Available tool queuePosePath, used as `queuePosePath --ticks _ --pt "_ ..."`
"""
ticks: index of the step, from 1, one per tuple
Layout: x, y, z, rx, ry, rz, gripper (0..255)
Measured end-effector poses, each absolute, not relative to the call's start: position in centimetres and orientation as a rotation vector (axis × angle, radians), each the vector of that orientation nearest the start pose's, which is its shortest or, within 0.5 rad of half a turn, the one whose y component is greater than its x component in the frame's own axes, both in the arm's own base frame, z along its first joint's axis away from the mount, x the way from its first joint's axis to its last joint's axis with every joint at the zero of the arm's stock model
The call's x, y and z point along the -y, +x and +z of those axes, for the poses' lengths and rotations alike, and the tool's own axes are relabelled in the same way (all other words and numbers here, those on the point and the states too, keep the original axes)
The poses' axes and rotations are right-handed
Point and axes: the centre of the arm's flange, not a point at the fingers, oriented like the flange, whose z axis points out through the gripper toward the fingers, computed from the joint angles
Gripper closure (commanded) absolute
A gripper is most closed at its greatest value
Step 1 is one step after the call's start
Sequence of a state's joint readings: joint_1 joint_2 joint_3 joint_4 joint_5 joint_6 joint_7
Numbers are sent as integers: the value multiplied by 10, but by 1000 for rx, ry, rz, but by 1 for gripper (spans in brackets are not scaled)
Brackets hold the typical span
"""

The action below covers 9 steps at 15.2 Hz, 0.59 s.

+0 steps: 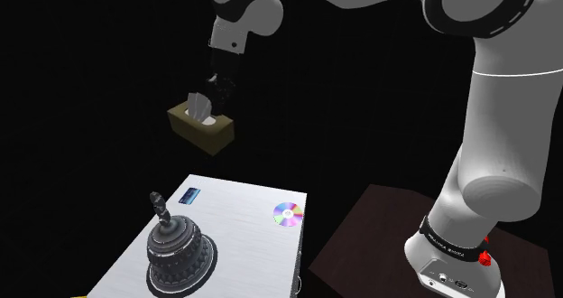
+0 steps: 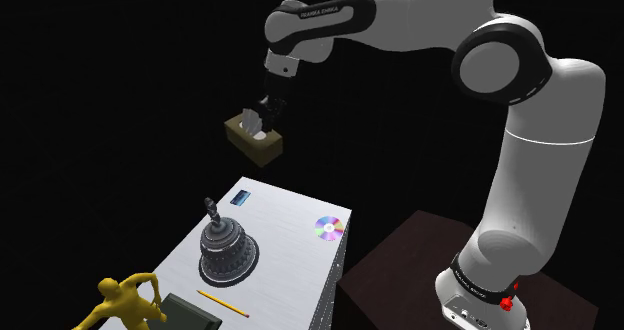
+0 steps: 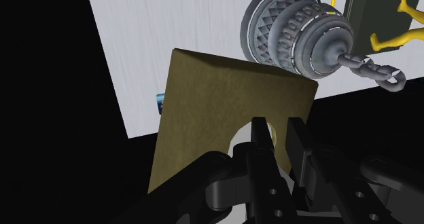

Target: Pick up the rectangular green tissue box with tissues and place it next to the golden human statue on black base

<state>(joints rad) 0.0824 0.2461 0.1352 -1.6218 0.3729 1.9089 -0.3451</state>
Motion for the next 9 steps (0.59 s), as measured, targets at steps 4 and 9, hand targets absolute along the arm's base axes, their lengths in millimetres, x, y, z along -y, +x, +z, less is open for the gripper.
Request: queuePosePath --ticks 4,9 --pt "-156 621 510 602 -2690 -92 255" --pt "-155 622 537 602 -2690 -92 255"
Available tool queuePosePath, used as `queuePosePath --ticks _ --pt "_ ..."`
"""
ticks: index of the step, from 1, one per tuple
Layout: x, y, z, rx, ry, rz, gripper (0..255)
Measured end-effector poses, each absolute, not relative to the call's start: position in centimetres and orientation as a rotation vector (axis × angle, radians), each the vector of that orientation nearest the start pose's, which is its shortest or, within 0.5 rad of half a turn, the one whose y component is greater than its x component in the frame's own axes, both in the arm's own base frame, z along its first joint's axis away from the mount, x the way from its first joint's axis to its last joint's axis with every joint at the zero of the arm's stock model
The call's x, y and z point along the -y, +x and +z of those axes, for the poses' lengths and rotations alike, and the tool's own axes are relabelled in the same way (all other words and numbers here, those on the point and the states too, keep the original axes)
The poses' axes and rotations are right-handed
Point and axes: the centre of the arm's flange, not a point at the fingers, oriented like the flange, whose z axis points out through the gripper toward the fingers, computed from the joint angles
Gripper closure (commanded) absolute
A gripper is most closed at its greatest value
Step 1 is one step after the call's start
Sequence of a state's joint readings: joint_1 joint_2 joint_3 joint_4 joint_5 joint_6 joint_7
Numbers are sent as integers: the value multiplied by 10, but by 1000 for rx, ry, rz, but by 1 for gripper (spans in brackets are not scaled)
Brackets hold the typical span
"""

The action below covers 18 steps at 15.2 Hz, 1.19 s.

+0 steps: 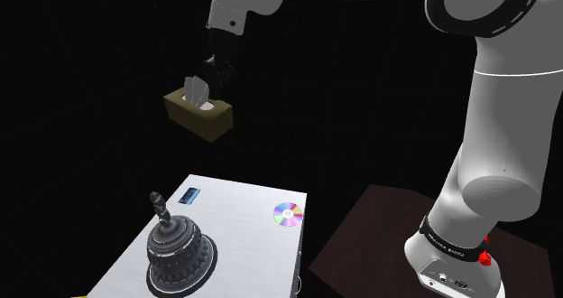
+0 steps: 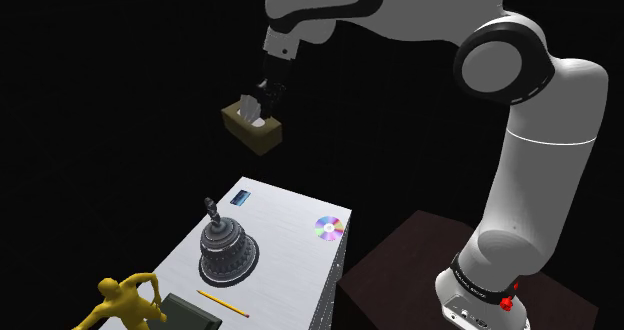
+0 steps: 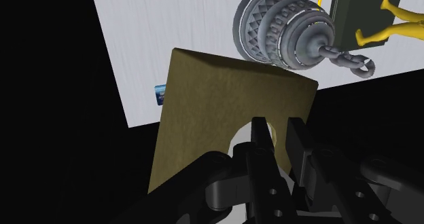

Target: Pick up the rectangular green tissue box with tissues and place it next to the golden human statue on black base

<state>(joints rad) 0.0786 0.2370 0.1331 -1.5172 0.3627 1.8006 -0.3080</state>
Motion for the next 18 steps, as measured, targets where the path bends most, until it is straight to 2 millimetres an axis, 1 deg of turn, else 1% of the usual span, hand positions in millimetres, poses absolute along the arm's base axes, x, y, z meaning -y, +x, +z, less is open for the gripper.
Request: queuePosePath --ticks 14,16,18 --pt "-157 621 609 602 -2690 -93 255" --pt "-161 615 618 602 -2690 -92 255" --pt "-171 598 622 602 -2690 -92 255"
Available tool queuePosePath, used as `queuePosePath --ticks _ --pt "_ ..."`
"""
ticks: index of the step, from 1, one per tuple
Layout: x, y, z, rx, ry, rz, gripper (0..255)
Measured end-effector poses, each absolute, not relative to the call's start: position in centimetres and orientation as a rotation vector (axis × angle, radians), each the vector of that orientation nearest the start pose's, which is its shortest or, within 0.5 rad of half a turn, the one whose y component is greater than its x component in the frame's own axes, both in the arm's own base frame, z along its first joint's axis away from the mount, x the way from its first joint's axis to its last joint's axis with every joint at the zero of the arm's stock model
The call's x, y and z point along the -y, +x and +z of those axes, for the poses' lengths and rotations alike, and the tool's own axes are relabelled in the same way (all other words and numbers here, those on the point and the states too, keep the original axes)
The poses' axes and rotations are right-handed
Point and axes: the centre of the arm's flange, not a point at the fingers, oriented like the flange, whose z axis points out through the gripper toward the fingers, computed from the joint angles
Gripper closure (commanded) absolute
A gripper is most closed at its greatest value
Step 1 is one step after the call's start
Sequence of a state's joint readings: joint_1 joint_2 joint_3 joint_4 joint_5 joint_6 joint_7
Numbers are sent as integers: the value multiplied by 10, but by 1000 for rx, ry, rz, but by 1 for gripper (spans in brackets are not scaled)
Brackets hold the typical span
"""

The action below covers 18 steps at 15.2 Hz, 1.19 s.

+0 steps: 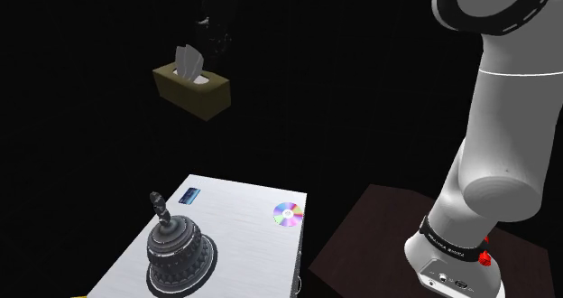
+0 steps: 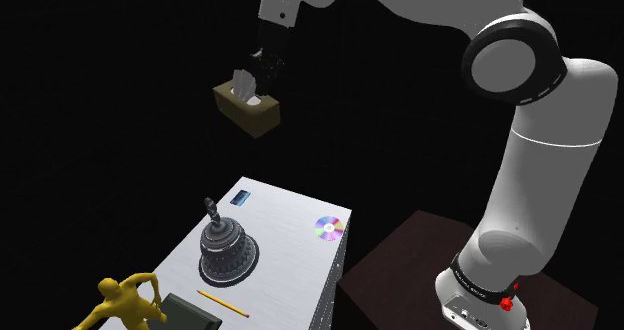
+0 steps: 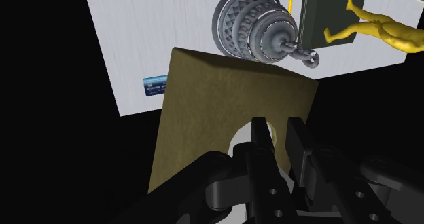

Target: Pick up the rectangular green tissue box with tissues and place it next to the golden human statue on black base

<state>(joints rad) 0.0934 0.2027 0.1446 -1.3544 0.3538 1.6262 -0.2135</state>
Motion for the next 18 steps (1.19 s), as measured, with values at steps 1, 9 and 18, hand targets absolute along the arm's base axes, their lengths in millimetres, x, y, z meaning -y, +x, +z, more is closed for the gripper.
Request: queuePosePath --ticks 1,9,18 --pt "-178 590 620 603 -2690 -92 255" --pt "-235 500 622 603 -2690 -91 255" --pt "-298 397 621 604 -2690 -92 255"
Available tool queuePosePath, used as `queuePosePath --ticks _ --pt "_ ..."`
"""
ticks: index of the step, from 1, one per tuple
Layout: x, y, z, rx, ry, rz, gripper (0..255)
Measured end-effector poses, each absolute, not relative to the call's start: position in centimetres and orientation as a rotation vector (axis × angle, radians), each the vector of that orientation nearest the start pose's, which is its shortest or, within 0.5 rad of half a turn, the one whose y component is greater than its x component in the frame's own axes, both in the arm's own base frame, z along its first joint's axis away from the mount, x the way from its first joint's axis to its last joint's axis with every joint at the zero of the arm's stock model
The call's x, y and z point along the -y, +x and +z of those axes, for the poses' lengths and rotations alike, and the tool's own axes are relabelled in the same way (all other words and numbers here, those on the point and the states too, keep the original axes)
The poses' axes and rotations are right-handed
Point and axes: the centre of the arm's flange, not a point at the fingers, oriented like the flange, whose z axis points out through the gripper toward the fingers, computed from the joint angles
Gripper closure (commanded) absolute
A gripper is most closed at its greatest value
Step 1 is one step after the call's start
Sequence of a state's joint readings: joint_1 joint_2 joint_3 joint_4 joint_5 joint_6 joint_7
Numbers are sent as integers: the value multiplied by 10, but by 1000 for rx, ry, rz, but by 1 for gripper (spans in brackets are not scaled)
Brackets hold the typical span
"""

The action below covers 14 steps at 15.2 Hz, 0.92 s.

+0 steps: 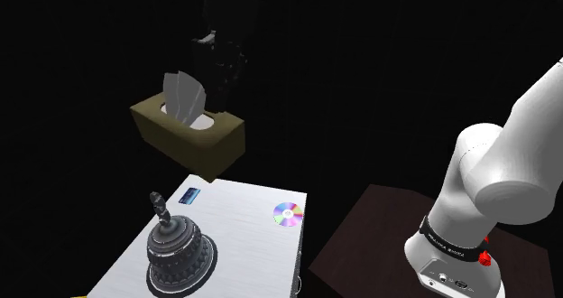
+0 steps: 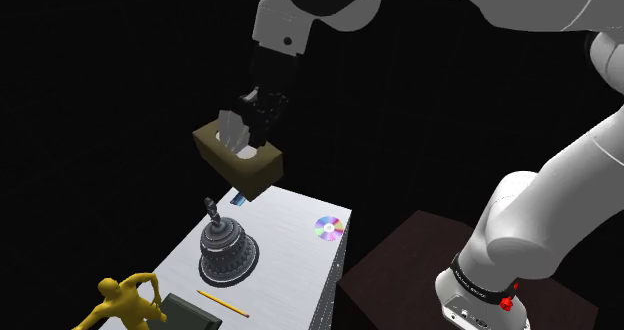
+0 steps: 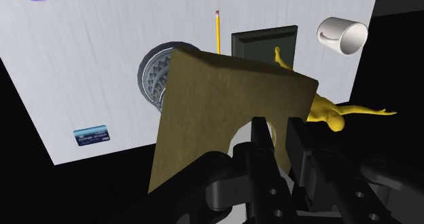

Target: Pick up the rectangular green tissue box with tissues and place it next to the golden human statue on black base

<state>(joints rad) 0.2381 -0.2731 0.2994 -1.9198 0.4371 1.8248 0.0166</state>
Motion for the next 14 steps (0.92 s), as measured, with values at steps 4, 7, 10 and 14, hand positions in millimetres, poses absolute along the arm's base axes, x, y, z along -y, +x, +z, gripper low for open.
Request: queuePosePath --ticks 4,7,10,14 --pt "-325 355 622 604 -2690 -92 255" --pt "-346 322 624 604 -2690 -92 255" --pt "-364 292 620 604 -2690 -92 255" --pt "-368 288 600 603 -2690 -91 255"
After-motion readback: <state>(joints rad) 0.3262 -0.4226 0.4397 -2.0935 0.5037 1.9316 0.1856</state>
